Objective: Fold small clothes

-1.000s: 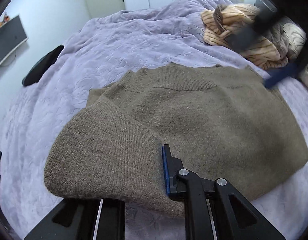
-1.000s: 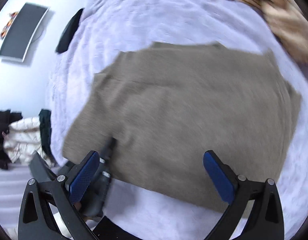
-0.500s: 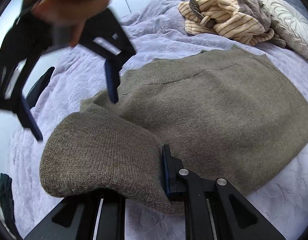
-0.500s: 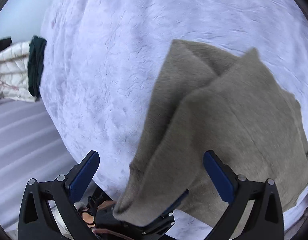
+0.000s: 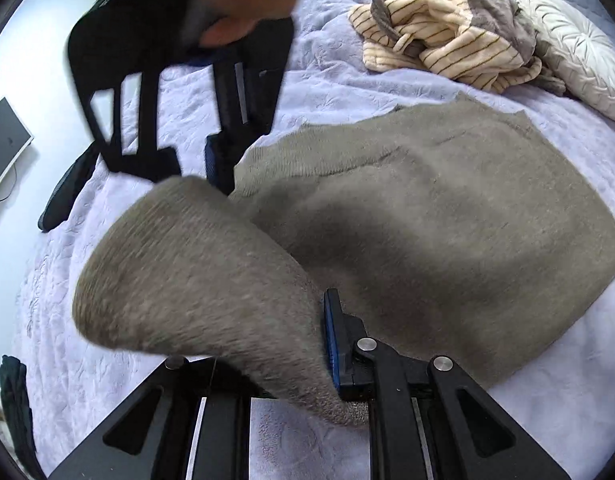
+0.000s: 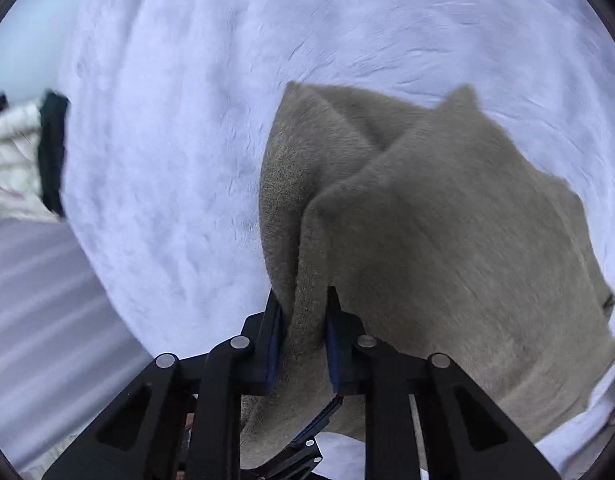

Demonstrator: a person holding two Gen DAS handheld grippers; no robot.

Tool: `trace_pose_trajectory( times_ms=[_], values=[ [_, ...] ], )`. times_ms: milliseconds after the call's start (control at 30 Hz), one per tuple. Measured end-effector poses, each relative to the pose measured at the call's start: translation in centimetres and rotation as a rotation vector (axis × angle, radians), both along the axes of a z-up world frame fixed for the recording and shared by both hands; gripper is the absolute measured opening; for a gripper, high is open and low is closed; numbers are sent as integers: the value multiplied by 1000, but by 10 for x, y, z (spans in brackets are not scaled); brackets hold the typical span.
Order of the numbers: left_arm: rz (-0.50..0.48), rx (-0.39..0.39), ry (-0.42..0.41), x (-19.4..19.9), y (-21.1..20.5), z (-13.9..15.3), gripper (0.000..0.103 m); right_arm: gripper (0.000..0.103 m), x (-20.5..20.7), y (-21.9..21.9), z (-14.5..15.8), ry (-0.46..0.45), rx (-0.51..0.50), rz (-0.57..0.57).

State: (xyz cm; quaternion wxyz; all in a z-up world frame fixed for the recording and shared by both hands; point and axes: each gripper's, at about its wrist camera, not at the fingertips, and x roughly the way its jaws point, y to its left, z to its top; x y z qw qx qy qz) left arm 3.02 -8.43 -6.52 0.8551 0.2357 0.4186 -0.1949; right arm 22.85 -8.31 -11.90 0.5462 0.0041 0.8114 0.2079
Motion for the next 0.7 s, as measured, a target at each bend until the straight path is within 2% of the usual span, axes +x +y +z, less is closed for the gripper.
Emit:
trace_pose_trajectory(
  times_ms=[233, 367, 467, 633, 700],
  values=[
    [-93, -17, -74, -11, -43, 45, 16, 14, -21, -111, 69, -123, 331, -293],
    [-153, -35, -81, -11, -79, 61, 16, 13, -32, -182, 108, -206, 469, -428],
    [-183, -38, -59, -14, -104, 60, 16, 13, -46, -225, 123, -258, 471, -472],
    [-196, 0, -22, -14, -129, 44, 16, 17, -65, -278, 99, -255, 469, -581],
    [-204, 15, -15, -15, -132, 40, 16, 29, -65, -285, 86, -234, 481, -607]
  ],
)
